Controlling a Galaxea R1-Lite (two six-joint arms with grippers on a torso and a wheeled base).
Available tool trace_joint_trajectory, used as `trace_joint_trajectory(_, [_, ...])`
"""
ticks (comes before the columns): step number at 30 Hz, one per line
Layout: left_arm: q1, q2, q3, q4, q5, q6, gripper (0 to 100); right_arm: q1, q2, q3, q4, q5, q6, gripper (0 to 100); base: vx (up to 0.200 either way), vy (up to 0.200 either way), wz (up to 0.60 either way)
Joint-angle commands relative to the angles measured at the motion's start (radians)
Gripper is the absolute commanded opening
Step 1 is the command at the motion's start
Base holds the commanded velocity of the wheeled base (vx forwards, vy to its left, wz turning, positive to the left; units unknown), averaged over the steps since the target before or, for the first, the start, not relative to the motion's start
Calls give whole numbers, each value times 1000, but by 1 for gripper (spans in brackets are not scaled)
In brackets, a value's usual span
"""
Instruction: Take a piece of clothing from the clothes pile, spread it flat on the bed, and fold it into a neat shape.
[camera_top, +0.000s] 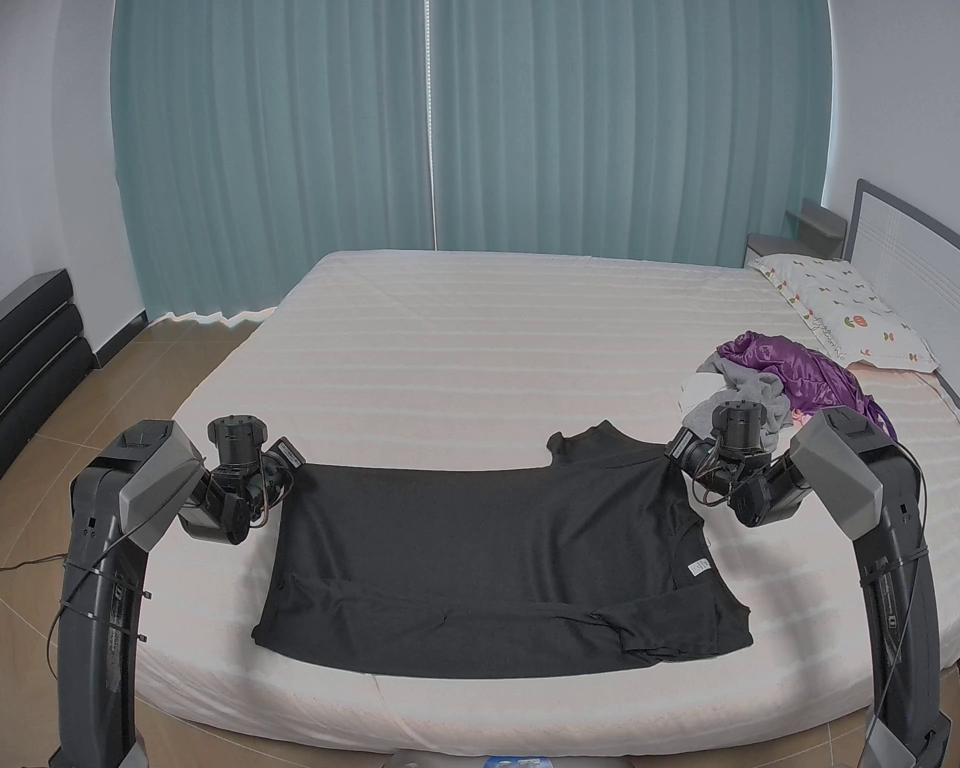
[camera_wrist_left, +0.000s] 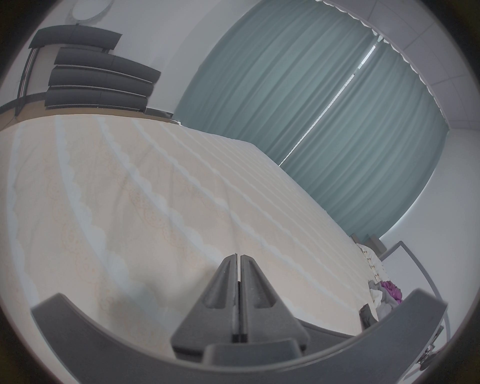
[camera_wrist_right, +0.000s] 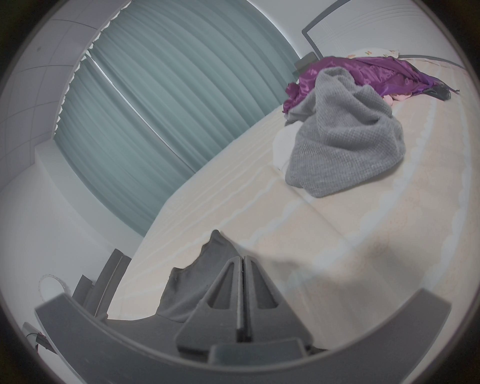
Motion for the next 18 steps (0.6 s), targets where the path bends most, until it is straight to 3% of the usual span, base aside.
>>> trace_joint_trajectory(1, [3,-24,13,-4,8,-18,0,-11,-40,66,-50,-3,0,0,0,0,0])
trace_joint_trajectory(18, [9,-63,62,-9,9,-19,0,-11,-108,152,-96,-3,8,0,0,0,0])
